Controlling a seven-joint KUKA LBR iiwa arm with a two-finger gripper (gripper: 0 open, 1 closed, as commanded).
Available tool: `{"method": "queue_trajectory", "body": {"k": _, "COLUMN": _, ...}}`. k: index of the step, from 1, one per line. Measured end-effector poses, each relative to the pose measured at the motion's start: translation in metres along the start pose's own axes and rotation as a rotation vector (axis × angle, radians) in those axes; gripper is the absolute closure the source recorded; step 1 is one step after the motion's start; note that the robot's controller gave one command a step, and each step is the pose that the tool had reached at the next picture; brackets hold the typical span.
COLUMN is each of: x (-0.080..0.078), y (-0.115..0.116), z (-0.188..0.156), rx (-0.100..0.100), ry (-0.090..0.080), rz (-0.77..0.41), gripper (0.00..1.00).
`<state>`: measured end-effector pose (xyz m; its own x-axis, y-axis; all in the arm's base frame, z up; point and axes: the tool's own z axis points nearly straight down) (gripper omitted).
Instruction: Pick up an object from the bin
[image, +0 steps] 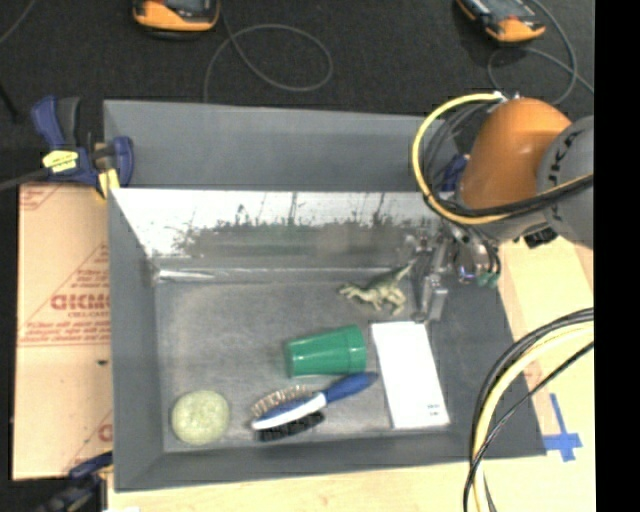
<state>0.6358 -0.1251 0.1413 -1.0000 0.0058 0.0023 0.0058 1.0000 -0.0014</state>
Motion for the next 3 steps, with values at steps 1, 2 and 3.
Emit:
{"method": "queue_trajectory", "body": {"k": 1, "x": -0.001, "y": 0.000, "z": -0.005, "rx": 0.001, "ry": -0.006, "rz": -0.002, "gripper": 0.00}}
{"method": "queue_trajectory", "body": {"k": 2, "x": 0.007, "y": 0.020, "z": 0.017, "rx": 0.004, "ry": -0.012, "rz": -0.082, "gripper": 0.00}}
{"method": "queue_trajectory", "body": {"k": 3, "x": 0.036, "y": 0.077, "z": 0.019, "rx": -0.001, "ry": 0.003, "rz": -0.183, "gripper": 0.00}}
